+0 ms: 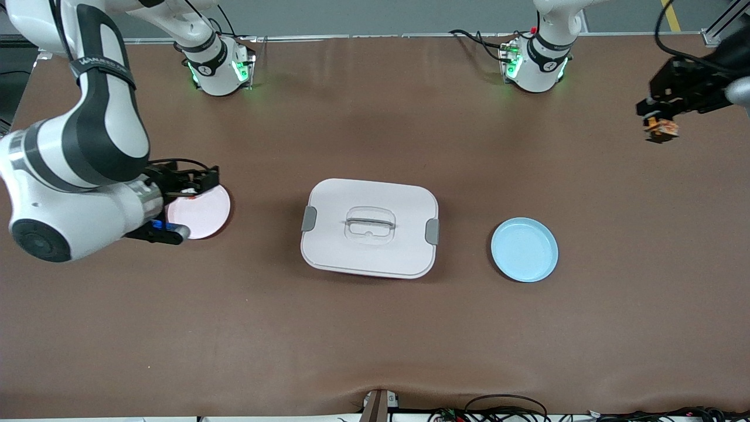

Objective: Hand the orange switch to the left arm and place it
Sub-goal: 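Open the right gripper and withdraw it while the left gripper pulls the switch away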

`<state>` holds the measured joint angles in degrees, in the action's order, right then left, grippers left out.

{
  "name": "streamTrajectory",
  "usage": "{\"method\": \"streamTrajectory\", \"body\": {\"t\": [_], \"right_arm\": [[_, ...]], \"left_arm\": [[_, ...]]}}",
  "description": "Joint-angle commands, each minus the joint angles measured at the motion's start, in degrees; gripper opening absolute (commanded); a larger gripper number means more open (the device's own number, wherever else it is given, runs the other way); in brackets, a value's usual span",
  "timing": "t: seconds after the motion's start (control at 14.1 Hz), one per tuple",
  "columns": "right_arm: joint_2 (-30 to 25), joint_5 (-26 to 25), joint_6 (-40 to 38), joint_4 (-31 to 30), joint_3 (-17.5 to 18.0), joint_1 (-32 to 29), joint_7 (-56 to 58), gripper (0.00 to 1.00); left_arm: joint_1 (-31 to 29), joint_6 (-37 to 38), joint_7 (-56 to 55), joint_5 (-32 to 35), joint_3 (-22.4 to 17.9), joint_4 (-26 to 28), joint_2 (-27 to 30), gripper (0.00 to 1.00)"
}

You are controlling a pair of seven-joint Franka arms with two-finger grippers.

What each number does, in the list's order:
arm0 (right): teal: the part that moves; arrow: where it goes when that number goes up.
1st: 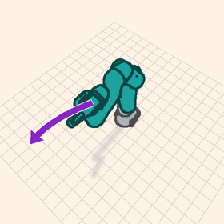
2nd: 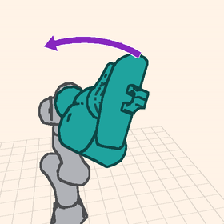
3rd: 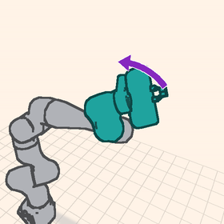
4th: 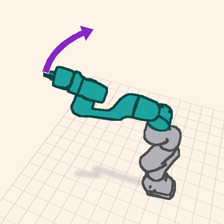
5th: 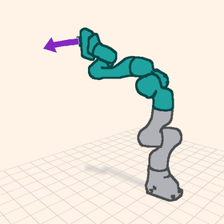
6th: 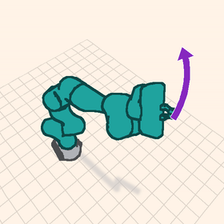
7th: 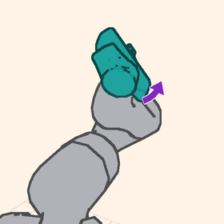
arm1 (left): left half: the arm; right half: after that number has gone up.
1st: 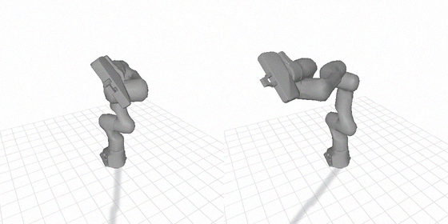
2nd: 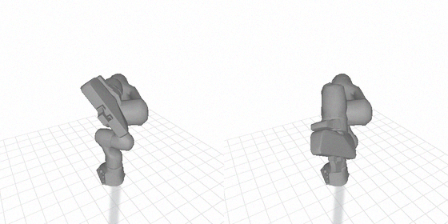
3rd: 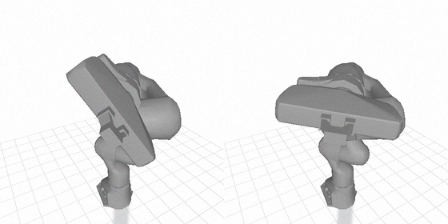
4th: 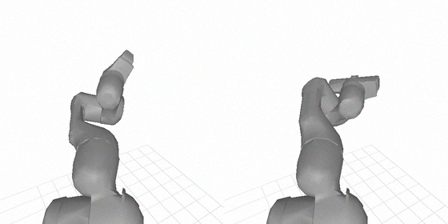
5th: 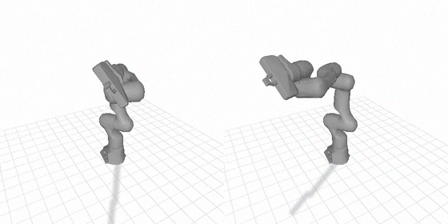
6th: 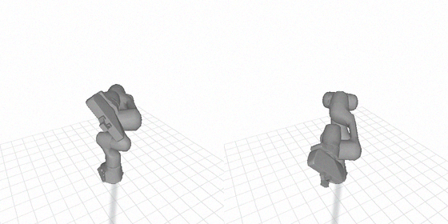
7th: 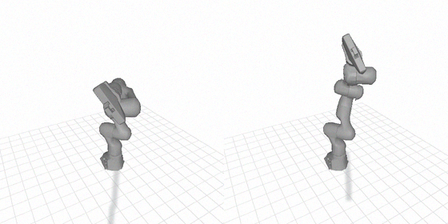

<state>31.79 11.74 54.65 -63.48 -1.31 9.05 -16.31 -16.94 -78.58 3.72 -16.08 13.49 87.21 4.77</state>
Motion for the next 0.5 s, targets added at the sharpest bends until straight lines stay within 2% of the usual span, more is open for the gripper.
{"method": "streamTrajectory", "body": {"t": [0.0,0.21,0.43], "right_arm": [[-1.90,-8.20,-2.52,0.03,1.05,-0.17,7.67,1.00],[-3.49,-13.49,-5.69,0.03,0.88,-0.34,13.22,1.00],[-5.68,-14.64,-9.20,0.03,0.96,-2.45,14.38,1.00]], "left_arm": [[0.32,0.80,-12.28,5.95,0.92,-0.38,-1.33,0.09],[0.06,0.54,-23.81,7.81,0.84,0.15,-3.27,0.08],[0.15,-1.90,-34.44,9.13,0.93,2.68,-5.38,0.08]]}}
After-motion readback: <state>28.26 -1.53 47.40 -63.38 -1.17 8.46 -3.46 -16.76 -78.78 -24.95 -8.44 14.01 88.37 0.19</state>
